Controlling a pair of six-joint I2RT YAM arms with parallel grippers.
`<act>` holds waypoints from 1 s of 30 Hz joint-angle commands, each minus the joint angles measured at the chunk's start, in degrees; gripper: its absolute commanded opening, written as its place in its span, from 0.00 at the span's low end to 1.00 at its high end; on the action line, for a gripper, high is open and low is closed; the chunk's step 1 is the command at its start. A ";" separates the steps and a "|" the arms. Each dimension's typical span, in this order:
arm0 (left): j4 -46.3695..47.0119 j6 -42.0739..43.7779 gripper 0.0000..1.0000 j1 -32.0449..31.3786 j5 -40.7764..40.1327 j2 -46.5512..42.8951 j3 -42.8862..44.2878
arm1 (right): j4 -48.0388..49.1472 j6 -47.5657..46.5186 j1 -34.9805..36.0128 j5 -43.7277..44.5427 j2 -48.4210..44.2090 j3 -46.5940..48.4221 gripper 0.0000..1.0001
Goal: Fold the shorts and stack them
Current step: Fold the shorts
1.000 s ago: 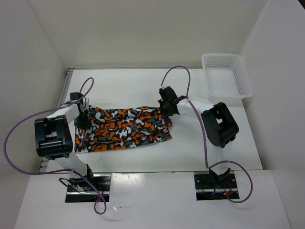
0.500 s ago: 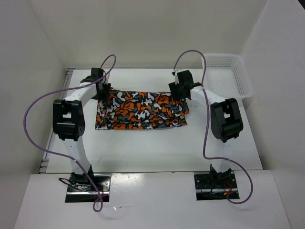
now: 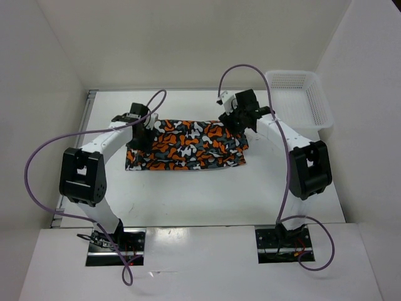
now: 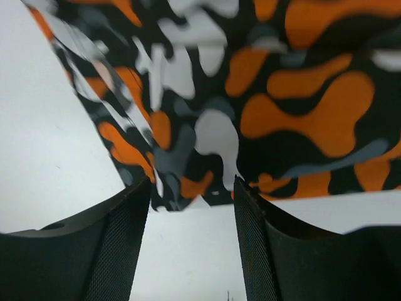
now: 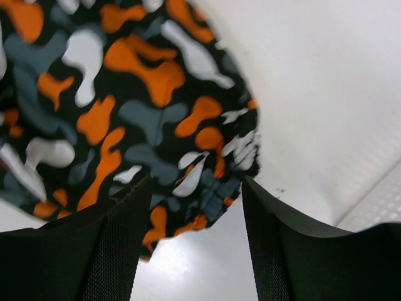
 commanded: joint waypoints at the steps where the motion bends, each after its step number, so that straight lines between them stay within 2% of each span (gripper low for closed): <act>1: -2.42 0.14 0.63 0.75 1.38 -1.42 -2.22 | -6.71 -10.67 2.59 -2.74 -3.81 -3.40 0.64; 10: 3.64 0.14 0.63 -1.01 -3.63 -0.90 -10.12 | -10.06 -17.72 8.05 -0.99 -7.68 -11.92 0.64; 12: 4.17 0.14 0.60 -1.01 -4.16 -0.37 -10.13 | -9.44 -17.72 8.75 -0.98 -7.69 -13.24 0.64; 16: 4.70 0.14 0.48 -1.54 -4.16 1.56 -8.98 | -5.59 -17.19 8.75 1.55 -7.16 -14.56 0.64; 22: 5.92 0.14 0.15 -2.06 -6.08 2.09 -9.51 | 0.57 -19.12 9.37 6.22 -6.02 -16.50 0.54; 26: 8.03 0.14 0.04 -2.06 -9.95 2.09 -9.51 | 2.60 -19.65 9.37 8.15 -5.41 -16.51 0.42; 27: 9.00 0.14 0.02 -2.06 -10.83 2.09 -9.51 | 2.60 -19.65 9.37 8.16 -5.40 -16.50 0.37; 29: 10.14 0.14 0.00 -2.06 -13.29 2.09 -8.82 | 4.61 -19.65 9.89 8.86 -5.40 -16.50 0.31; 30: 10.85 0.14 0.00 -2.06 -13.82 1.48 -8.81 | 5.32 -20.26 9.89 9.82 -5.40 -17.20 0.25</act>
